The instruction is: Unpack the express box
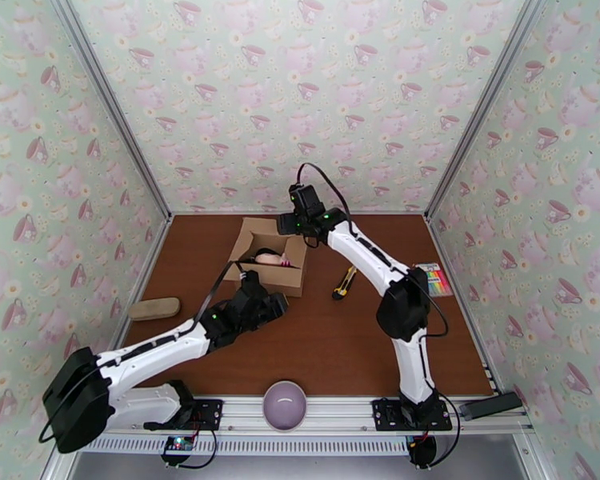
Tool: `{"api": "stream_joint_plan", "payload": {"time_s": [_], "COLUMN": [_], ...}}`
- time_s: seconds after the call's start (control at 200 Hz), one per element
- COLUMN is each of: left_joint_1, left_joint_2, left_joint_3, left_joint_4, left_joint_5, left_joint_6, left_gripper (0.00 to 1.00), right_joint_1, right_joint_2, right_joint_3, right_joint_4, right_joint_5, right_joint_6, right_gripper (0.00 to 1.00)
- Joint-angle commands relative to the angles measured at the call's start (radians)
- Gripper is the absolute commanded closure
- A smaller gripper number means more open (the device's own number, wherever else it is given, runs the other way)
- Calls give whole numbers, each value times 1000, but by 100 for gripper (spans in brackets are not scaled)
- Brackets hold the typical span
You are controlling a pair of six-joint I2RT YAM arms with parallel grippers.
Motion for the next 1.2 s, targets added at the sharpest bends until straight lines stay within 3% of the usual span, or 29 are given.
{"api": "stream_joint_plan", "payload": {"time_s": [0.0, 0.185, 0.366, 0.456, 0.741, 0.997, 1.192], "left_joint_1": [-28, -59, -54, -20, 269, 422, 443], "left_joint_2": [-65, -198, -250, -220, 91, 289, 364], "left_joint_3": [55, 136, 373, 490, 780, 802, 817], "left_joint_4": [-105, -245, -550, -617, -653, -543, -505], "left_joint_5": [-74, -162, -289, -318, -87, 94, 151], "left_joint_6": [35, 92, 151, 244, 535, 653, 700], "left_gripper": [38, 39, 39, 34, 26, 20, 19], "right_joint_1": [14, 40, 77, 83, 95, 116, 120], "right_joint_2": [-68, -119, -151, -183, -205, -191, -177], "right_joint_3": [-51, -85, -89, -118, -132, -140, -131], "right_joint_4": [6, -24, -84, -80, -115, -137, -146], "right_joint_5": [61, 150, 209, 225, 231, 255, 268], "right_joint_6": [-2, 4, 51, 77, 115, 156, 163], "right_gripper": [22, 21, 19, 18, 17, 17, 17]}}
